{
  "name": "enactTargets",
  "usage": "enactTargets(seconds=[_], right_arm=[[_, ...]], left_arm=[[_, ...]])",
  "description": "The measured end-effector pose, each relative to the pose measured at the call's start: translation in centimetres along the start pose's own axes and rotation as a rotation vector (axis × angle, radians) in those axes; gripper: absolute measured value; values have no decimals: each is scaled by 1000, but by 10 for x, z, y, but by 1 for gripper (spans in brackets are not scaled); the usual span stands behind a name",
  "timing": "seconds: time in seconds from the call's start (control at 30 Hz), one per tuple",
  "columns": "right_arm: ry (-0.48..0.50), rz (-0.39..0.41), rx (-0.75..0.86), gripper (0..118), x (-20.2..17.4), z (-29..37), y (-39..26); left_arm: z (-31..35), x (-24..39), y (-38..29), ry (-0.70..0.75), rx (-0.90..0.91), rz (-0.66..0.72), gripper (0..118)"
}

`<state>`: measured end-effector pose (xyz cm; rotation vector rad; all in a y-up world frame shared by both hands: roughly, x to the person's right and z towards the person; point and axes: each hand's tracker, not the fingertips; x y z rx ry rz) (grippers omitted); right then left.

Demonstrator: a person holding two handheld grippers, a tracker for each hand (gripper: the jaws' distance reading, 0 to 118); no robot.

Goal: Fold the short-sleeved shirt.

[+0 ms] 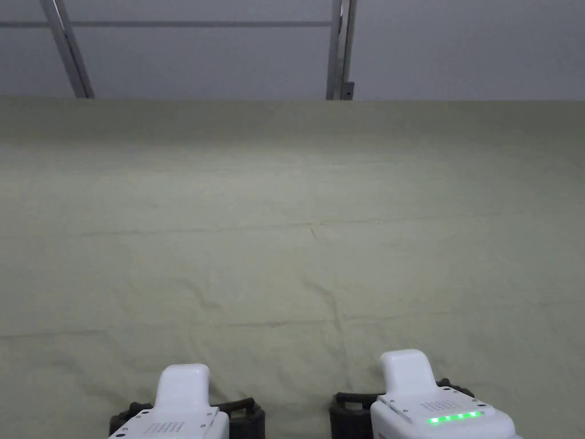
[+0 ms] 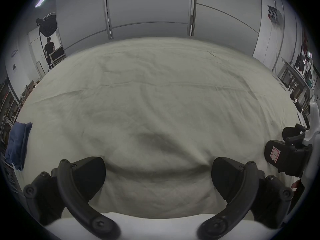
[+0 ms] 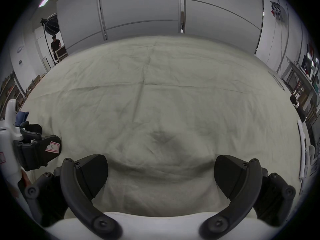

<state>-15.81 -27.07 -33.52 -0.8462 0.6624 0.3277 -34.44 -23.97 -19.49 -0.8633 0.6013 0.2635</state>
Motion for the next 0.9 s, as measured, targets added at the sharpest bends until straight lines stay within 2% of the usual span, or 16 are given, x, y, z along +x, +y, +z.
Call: enactTargets(seconds=[0.13,0.27,0.9], right_arm=[[4,-4,3,118,1,2,1],[-16,7,-5,118,-4,0,4],[-14,-8,15,118,-8,10,5]], left_arm=[[-22,-4,-3,3,10,-2,118],[-1,3,-5,12,20,-9,118],[-14,0,-2,3,18,5,118]])
